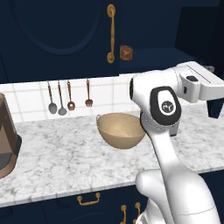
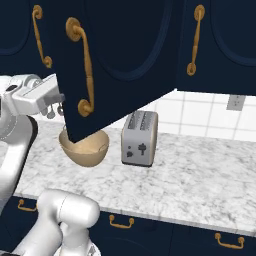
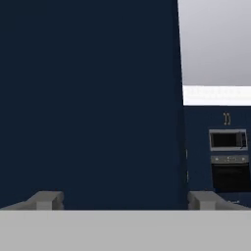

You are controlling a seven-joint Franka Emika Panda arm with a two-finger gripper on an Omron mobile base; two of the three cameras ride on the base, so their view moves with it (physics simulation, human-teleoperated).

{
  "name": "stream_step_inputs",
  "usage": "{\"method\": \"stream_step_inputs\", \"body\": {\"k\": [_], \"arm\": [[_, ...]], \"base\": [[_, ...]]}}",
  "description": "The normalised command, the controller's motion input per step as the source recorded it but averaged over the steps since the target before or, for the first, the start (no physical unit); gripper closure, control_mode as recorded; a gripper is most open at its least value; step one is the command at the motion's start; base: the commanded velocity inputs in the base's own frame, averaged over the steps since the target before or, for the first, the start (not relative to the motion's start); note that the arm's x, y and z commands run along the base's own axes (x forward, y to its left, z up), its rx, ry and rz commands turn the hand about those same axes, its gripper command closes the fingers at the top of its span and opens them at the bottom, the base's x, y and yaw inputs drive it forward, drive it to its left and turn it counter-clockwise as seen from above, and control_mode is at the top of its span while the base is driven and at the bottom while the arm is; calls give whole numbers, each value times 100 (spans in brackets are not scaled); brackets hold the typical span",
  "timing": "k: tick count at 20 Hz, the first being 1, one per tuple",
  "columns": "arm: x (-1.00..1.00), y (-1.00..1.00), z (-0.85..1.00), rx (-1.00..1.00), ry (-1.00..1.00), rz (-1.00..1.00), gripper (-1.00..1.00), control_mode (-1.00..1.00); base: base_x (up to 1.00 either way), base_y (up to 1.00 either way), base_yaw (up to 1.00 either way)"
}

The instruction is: Open the cabinet, pick up the bread from the cabinet and place it in the basket. Then move the basket to the dining counter.

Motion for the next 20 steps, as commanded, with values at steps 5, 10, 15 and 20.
{"method": "stream_step_inputs", "body": {"k": [5,10,15,20], "arm": [[-18,-90,0,2,0,-9,-100,-100],[0,-82,0,2,1,-12,-100,-100],[13,-69,0,1,0,-4,-100,-100],[23,-34,0,0,1,0,-100,-100]], "base": [[0,0,0],[0,0,0],[0,0,0],[0,0,0]]}}
